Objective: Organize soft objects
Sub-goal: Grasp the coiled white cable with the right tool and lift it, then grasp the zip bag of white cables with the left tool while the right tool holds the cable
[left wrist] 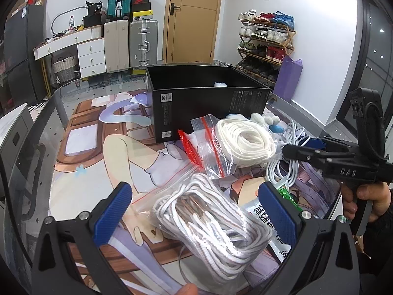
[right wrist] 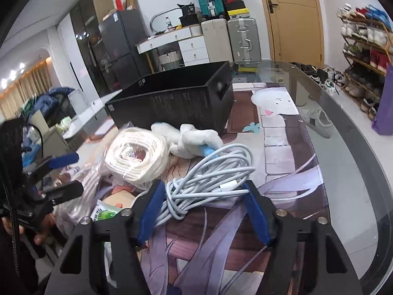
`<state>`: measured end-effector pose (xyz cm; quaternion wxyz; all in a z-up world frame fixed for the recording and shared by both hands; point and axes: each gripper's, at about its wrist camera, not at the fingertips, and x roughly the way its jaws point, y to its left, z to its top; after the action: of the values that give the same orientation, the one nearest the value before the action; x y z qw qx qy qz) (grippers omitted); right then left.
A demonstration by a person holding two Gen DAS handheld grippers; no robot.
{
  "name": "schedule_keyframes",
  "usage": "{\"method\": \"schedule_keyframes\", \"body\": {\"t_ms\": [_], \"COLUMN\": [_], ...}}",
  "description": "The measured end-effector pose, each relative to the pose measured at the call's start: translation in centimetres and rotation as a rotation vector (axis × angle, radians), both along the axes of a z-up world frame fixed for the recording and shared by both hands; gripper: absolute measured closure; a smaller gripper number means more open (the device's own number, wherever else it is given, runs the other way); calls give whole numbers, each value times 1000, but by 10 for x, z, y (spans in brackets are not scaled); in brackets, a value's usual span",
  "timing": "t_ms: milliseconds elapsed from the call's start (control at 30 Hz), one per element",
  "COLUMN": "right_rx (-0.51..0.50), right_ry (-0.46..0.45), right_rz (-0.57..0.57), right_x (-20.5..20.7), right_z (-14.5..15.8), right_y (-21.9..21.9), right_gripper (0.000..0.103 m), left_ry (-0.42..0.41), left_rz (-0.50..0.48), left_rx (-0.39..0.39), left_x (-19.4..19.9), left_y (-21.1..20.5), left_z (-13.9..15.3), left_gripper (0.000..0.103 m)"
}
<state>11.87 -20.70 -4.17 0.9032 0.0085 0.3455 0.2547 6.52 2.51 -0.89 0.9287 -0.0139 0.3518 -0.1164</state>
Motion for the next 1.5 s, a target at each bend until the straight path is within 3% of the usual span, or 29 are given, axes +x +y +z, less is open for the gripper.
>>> {"method": "schedule_keyframes", "body": {"t_ms": [367,600,833,967,1033,1100,1167,1267,1500], "right_rx": [93,104,113,112,118,121,125,129,130], "right_ry": [-98,-126,-147,-149,-150,-157,-161,-159,-169], "right_rz": [-43,-69,-86,-77,-72,-66,-64,-66,-62], "right_x": [-10,-12,-15,-16,-16,-18,-20,-20,-21], "right_z": [22,29,33,34,34,36,37,37,39], "right_y": [-31,-44,-53,-51,-52,-51,-51,-52,-52], "right_gripper": [43,43,43,43,43,43,43,43,43], "left_ry": [49,82,150,150,146,143,134,119,86], "left_rz": [14,90,145,136,123,129,141,146,165], "left_rx": [39,-5,37,48,43,38,30,15,5], "left_x": [-2,-6,3,1,0,0,-2,-4,-9], "left_y": [-4,-3,-10,-16,-16,-14,-10,-6,2], "left_z": [4,4,-9,-13,-12,-11,-9,-6,3], "left_gripper": [0,0,2,11,25,46,58,63,64]}}
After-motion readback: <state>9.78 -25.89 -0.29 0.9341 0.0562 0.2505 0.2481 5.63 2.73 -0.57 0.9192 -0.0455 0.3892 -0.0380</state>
